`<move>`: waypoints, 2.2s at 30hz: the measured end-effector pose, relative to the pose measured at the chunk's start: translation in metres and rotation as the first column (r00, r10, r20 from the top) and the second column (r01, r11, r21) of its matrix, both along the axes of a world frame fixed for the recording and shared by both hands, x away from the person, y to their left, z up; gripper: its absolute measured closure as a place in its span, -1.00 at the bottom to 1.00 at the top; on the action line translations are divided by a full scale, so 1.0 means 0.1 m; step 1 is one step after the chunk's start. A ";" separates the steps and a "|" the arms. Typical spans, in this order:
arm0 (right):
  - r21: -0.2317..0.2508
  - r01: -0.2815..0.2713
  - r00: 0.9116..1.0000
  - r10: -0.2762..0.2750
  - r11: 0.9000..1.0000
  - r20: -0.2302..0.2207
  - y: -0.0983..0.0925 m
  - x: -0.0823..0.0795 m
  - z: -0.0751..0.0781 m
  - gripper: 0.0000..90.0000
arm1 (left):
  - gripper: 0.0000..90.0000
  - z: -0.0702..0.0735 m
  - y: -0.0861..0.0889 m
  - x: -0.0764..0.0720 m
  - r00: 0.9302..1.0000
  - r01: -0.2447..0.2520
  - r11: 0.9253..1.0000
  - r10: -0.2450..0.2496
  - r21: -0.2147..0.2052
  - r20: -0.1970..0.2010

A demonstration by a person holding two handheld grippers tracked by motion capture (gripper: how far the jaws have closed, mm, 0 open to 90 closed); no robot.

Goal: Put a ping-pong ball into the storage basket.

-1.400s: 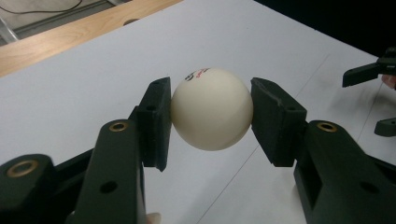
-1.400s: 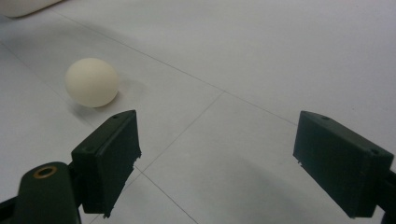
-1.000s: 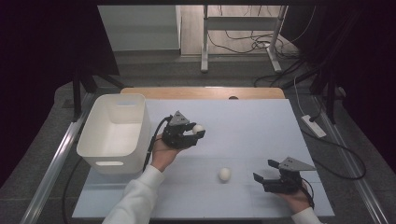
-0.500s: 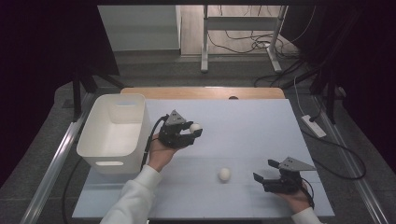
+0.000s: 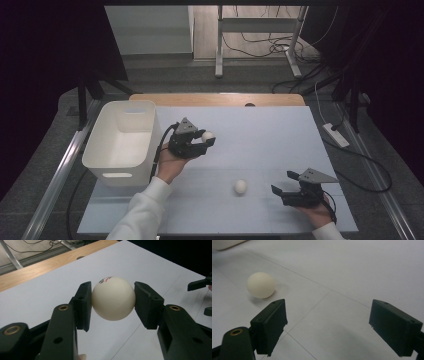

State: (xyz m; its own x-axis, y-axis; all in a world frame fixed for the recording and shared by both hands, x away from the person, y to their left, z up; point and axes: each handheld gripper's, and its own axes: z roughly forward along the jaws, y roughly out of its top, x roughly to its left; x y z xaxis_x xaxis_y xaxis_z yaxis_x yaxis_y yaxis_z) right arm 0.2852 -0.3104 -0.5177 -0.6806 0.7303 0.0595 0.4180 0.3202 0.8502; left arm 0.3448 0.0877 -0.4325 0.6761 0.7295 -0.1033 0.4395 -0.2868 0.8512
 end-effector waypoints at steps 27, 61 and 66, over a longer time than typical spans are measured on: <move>0.007 0.004 1.000 -0.004 1.000 0.001 0.00 0.00 0.01 -0.68 | 0.13 0.04 0.05 -0.02 1.000 -0.008 1.000 0.008 -0.009 0.008; 0.003 -0.001 1.000 0.001 1.000 -0.002 0.01 0.00 0.01 -0.68 | 0.13 0.11 0.25 -0.11 0.999 -0.044 0.999 0.045 -0.033 0.027; 0.003 0.000 1.000 0.000 1.000 -0.002 0.01 0.00 0.01 -0.68 | 0.13 0.11 0.26 -0.11 0.999 -0.046 0.998 0.046 -0.033 0.027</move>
State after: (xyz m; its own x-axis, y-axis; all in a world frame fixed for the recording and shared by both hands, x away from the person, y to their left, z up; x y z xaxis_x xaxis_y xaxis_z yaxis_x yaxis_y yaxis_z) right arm 0.2849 -0.3098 -0.5172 -0.6801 0.7304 0.0634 0.4198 0.3171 0.8504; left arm 0.3339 0.1142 -0.4216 0.6449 0.7565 -0.1087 0.4274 -0.2391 0.8719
